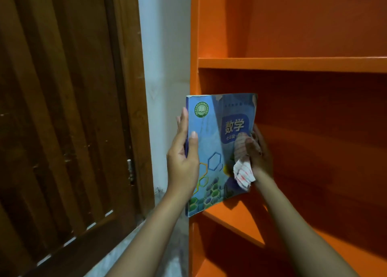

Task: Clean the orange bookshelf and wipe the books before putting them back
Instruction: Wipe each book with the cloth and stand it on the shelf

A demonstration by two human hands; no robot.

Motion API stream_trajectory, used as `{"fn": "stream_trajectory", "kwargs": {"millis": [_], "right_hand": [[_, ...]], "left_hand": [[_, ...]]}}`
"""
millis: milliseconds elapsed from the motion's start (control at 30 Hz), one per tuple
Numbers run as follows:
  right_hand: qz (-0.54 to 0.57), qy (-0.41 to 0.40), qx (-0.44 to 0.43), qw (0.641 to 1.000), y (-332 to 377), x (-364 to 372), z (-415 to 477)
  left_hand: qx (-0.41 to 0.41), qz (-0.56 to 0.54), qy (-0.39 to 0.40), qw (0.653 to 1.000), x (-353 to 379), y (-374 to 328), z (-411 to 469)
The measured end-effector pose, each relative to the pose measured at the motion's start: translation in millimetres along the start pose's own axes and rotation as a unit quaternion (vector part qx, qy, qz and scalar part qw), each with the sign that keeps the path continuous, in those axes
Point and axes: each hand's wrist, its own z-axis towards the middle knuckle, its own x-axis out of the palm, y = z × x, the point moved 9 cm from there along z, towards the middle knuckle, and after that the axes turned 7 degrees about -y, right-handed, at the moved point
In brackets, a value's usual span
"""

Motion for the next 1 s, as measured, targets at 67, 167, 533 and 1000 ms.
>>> {"fn": "stream_trajectory", "kwargs": {"millis": [67, 167, 533, 1000], "right_hand": [[0.003, 0.023, 0.012, 1.0, -7, 1, 9], [0.015, 0.044, 0.008, 0.999, -17, 3, 20], [-0.01, 0.057, 0.02, 0.998, -28, 24, 14], [-0.117, 0.018, 0.038, 0.992, -33, 7, -3]], "left_hand": [[0.036, 0.06, 0.009, 0.997, 6, 9, -3], [0.082, 0.111, -0.002, 0.99, 16, 14, -8], [0.077, 0.065, -0.045, 0.994, 14, 11, -15], [0.069, 0.07, 0.016, 0.995, 17, 10, -11]]}}
